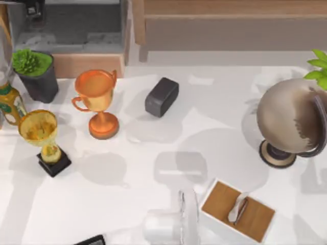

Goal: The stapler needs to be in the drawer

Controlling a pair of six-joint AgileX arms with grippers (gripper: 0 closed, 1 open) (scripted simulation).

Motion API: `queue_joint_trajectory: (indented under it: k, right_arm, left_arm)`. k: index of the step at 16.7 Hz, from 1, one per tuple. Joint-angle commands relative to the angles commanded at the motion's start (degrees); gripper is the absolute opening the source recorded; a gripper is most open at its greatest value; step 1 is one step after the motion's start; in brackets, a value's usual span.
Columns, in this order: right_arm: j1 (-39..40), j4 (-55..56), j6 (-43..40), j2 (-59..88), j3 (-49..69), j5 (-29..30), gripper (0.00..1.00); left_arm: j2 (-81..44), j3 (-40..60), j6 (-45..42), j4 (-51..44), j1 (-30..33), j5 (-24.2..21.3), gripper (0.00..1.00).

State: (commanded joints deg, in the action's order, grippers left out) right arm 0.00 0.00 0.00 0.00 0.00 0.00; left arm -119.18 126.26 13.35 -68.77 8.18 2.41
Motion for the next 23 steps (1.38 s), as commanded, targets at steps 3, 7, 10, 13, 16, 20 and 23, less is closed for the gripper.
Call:
queue_joint_trajectory:
  k: [3, 7, 10, 13, 16, 20, 23]
  right_arm:
    - [0.0, 0.0, 0.0, 0.0, 0.0, 0.0, 1.0]
    - [0.0, 0.0, 0.0, 0.0, 0.0, 0.0, 1.0]
    - [0.0, 0.0, 0.0, 0.0, 0.0, 0.0, 1.0]
    - [0.0, 0.0, 0.0, 0.0, 0.0, 0.0, 1.0]
    - [0.0, 0.0, 0.0, 0.0, 0.0, 0.0, 1.0]
    - [0.0, 0.0, 0.0, 0.0, 0.0, 0.0, 1.0]
    - [0.0, 0.0, 0.0, 0.0, 0.0, 0.0, 1.0]
  left_arm:
    - [-2.1, 1.2, -9.7, 0.1, -11.0, 0.0, 0.0]
    - [-9.4, 1.4, -21.7, 1.7, -21.7, -0.8, 0.0]
    - [-15.8, 0.5, -28.8, 2.7, -26.0, -1.7, 0.0]
    - [-20.0, -1.3, -33.5, 2.0, -27.3, -2.6, 0.0]
    - [-20.7, -2.2, -34.8, 0.9, -27.3, -2.8, 0.0]
    - [-20.7, -2.2, -34.9, 1.0, -27.1, -2.6, 0.0]
    - [-20.9, -2.8, -34.9, 2.2, -27.2, -2.8, 0.0]
